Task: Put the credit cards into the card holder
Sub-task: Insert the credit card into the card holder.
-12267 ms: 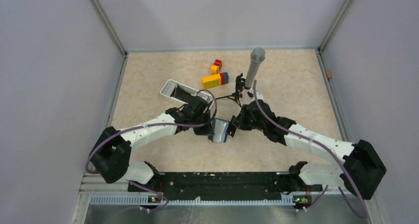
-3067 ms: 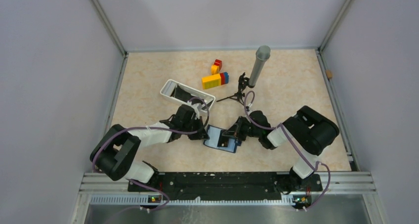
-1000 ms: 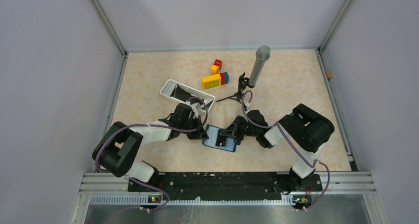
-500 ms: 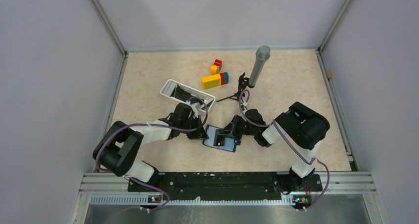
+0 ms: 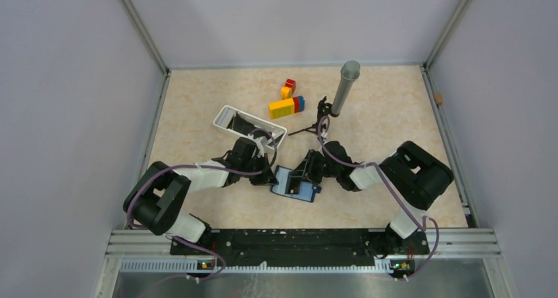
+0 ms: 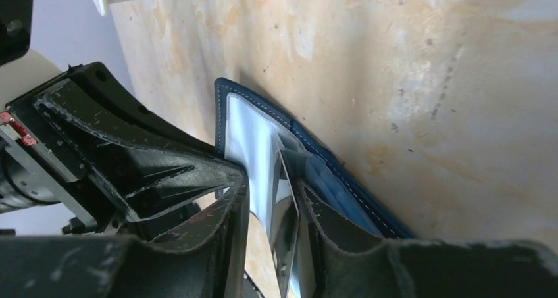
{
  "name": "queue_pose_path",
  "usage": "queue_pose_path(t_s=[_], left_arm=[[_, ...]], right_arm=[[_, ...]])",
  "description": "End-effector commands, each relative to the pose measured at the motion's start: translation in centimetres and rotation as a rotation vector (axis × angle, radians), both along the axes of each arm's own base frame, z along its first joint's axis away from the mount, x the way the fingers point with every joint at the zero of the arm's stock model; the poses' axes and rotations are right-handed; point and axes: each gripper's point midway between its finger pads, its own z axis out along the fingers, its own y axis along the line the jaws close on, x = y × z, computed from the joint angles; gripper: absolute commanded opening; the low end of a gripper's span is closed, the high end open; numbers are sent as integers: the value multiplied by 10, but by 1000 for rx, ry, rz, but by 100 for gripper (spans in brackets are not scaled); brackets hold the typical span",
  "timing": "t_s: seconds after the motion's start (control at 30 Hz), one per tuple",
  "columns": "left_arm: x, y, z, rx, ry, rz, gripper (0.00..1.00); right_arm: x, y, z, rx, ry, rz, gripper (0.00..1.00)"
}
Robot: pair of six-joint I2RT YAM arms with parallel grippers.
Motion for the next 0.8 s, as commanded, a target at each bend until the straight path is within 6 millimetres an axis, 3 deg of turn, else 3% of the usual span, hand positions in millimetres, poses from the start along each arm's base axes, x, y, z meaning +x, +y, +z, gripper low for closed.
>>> queue_pose_path(t_s=[0.0,0.4,0.57,0.77], left_arm=[[3,13,-7,66,-24,42,0],[2,9,-6,30,-23,54,0],[1,9,-5,24,-25,51,0],[0,8,-4,18,-27,42,0]], right_arm=[[-10,-43,-39,-268,38,-46,32],[-6,-60,-4,-377,-38,-65,35],[-19,-53,5,-357,-28,-34,32],[-32,-39,-2,-302,19,6,25]])
